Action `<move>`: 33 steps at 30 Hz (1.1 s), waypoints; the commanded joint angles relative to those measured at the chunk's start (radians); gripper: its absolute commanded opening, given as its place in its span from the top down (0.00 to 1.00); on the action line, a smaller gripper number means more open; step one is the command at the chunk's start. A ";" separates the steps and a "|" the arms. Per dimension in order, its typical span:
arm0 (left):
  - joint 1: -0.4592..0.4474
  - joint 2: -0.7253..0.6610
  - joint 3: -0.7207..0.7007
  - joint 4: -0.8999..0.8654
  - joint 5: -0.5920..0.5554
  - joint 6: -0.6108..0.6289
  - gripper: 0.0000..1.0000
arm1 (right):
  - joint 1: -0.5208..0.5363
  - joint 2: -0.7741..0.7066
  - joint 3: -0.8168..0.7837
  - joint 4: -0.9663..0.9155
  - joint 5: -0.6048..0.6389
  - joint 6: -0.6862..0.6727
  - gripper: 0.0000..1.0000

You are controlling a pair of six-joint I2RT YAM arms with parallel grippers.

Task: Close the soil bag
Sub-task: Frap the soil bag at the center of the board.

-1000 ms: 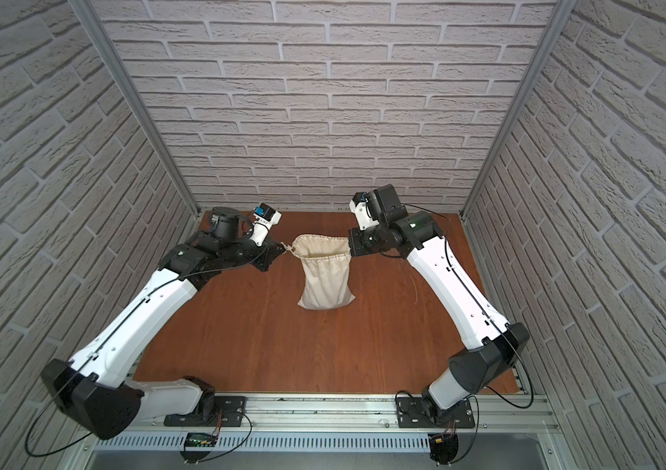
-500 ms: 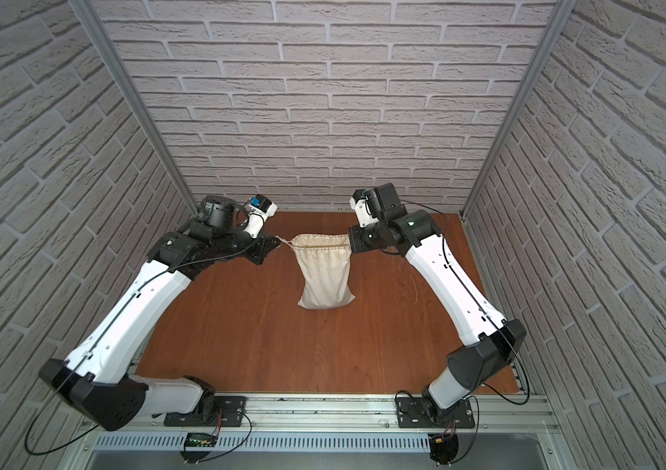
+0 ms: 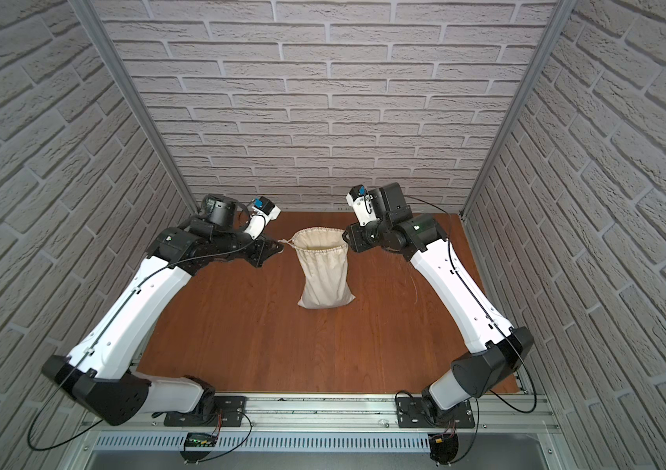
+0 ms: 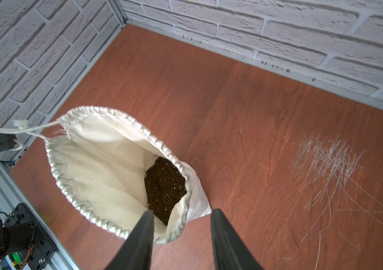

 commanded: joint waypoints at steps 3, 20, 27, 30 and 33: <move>0.002 0.017 0.090 -0.028 0.039 0.015 1.00 | 0.007 -0.055 0.012 0.135 -0.147 -0.100 0.45; 0.009 0.074 0.182 -0.031 0.080 -0.031 1.00 | 0.183 0.090 -0.008 0.288 -0.292 -0.388 0.45; 0.015 0.072 0.190 -0.023 0.095 -0.050 1.00 | 0.195 0.126 -0.020 0.397 -0.296 -0.372 0.50; 0.017 0.071 0.189 -0.021 0.095 -0.050 1.00 | 0.200 0.141 -0.015 0.404 -0.309 -0.378 0.52; 0.020 0.073 0.194 -0.021 0.094 -0.050 1.00 | 0.202 0.155 -0.007 0.403 -0.312 -0.382 0.54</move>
